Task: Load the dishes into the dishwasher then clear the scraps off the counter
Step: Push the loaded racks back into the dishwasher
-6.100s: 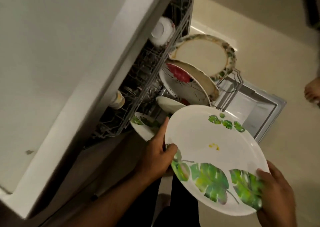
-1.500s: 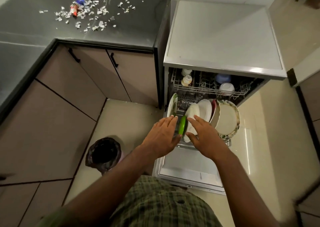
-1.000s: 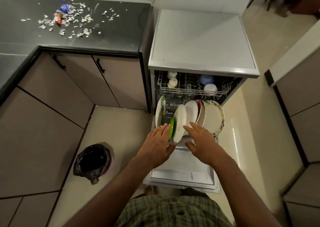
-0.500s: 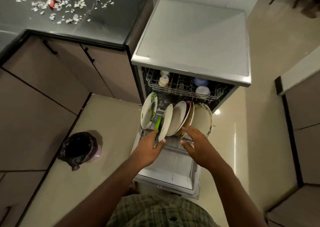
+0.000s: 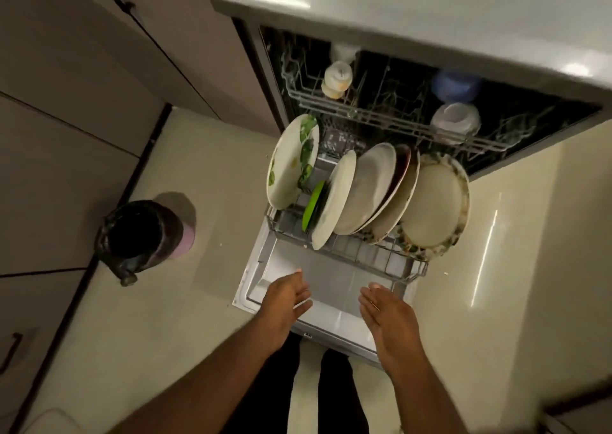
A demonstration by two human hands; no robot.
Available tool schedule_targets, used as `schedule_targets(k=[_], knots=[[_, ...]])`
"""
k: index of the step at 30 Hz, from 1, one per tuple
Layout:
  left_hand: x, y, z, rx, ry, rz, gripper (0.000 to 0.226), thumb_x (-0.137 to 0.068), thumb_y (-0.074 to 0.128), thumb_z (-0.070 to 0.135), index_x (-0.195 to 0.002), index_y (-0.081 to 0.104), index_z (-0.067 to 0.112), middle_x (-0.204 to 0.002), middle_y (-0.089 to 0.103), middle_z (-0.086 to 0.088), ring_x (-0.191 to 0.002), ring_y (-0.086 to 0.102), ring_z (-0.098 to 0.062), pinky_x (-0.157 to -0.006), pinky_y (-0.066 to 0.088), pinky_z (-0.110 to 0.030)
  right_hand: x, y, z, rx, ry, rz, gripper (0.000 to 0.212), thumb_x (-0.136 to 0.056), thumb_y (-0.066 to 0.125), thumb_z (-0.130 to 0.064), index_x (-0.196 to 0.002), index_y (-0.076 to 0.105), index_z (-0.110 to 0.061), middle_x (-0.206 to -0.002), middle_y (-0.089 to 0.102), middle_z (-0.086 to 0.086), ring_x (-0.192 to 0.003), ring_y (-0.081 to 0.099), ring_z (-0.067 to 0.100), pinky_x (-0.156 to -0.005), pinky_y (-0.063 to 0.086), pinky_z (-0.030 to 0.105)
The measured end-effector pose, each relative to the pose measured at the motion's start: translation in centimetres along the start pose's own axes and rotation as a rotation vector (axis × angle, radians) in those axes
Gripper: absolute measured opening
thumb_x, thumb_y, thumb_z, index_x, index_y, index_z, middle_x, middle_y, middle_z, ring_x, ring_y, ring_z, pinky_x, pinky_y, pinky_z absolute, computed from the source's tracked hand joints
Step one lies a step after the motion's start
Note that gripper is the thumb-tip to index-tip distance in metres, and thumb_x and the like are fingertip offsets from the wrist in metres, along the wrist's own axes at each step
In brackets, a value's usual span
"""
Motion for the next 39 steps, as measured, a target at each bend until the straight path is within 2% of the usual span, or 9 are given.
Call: schedule_targets(k=[6,8,12,18,21,25,30,35,39], knots=[[-11.4,4.0,-2.3,0.142,-0.142,0.035,0.023,-0.108,0.053,0.014,-0.087,0.059,0.009,-0.089,0.058,-0.013,-0.076,0.053,-0.022,-0.077,0.053,-0.033,-11.4,-0.9,2.8,-0.309,0.231,0.192,0.031,-0.108,0.056,-0.018,-0.134,0.058,-0.001,-0.131,0.060,0.022,-0.126,0.059,0.033,-0.114,0.045,0.041],[-14.6,4.8,-3.3,0.194,-0.166,0.047,0.024,-0.109,0.050,0.011,-0.087,0.059,0.006,-0.088,0.060,-0.014,-0.077,0.055,-0.024,-0.085,0.054,-0.037,-14.9,-1.3,3.4,-0.373,0.252,0.218,0.037,-0.105,0.062,-0.025,-0.131,0.057,0.001,-0.122,0.063,0.021,-0.122,0.061,0.032,-0.115,0.046,0.042],[-19.4,5.5,-5.0,0.298,-0.209,0.086,0.019,-0.110,0.049,0.015,-0.100,0.061,0.004,-0.110,0.066,-0.017,-0.096,0.064,-0.028,-0.099,0.054,-0.045,-19.9,-1.4,4.1,-0.460,0.292,0.224,0.058,-0.107,0.058,-0.029,-0.152,0.040,0.003,-0.144,0.054,0.020,-0.138,0.053,0.032,-0.121,0.040,0.043],[-23.5,6.9,-5.9,0.457,-0.156,0.045,0.040,-0.111,0.046,0.020,-0.147,0.052,0.004,-0.139,0.063,-0.019,-0.128,0.060,-0.034,-0.107,0.047,-0.045,-23.2,-0.4,5.2,-0.500,0.264,0.271,0.015,-0.107,0.052,-0.010,-0.099,0.064,-0.005,-0.097,0.065,0.014,-0.090,0.065,0.025,-0.098,0.053,0.038],[-23.9,7.9,-5.6,0.477,-0.106,0.067,0.036,-0.110,0.047,0.016,-0.142,0.057,0.004,-0.129,0.069,-0.018,-0.117,0.067,-0.032,-0.100,0.051,-0.043,-23.5,-0.7,5.6,-0.503,0.236,0.276,0.016,-0.106,0.051,-0.003,-0.102,0.067,-0.001,-0.102,0.071,0.017,-0.096,0.069,0.028,-0.091,0.061,0.035],[-23.4,8.7,-4.4,0.409,-0.016,0.083,0.030,-0.109,0.046,0.006,-0.135,0.061,0.000,-0.121,0.073,-0.019,-0.113,0.070,-0.032,-0.098,0.055,-0.041,-22.8,0.0,4.3,-0.497,0.188,0.290,0.016,-0.107,0.053,-0.004,-0.102,0.067,0.001,-0.104,0.074,0.018,-0.105,0.069,0.029,-0.103,0.054,0.038],[-23.3,10.7,-1.8,0.379,0.054,0.050,0.026,-0.111,0.042,0.006,-0.125,0.061,-0.005,-0.118,0.072,-0.023,-0.108,0.072,-0.033,-0.091,0.058,-0.038,-23.2,0.5,0.8,-0.480,0.098,0.225,0.015,-0.106,0.055,-0.004,-0.097,0.067,0.001,-0.092,0.077,0.015,-0.109,0.071,0.026,-0.090,0.061,0.036],[-24.0,12.4,-0.3,0.378,0.053,0.115,0.023,-0.110,0.046,0.006,-0.100,0.066,0.003,-0.109,0.074,-0.020,-0.107,0.071,-0.032,-0.093,0.057,-0.037,-24.6,1.2,-1.4,-0.477,0.175,0.255,0.008,-0.105,0.054,0.003,-0.108,0.061,0.002,-0.099,0.073,0.019,-0.112,0.071,0.033,-0.103,0.057,0.043],[-24.1,12.8,-0.3,0.392,0.090,0.133,0.026,-0.109,0.046,0.006,-0.097,0.069,0.003,-0.103,0.075,-0.016,-0.103,0.072,-0.030,-0.093,0.058,-0.035,-24.6,1.0,-1.7,-0.464,0.167,0.205,0.008,-0.104,0.054,0.005,-0.106,0.061,0.002,-0.099,0.073,0.018,-0.109,0.072,0.032,-0.087,0.062,0.044]])
Point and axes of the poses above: each hand's wrist, its own x-axis away from the middle knuckle, its own y-axis out of the palm, z = x × y, the point moved 1 cm from there along -x, towards the middle knuckle
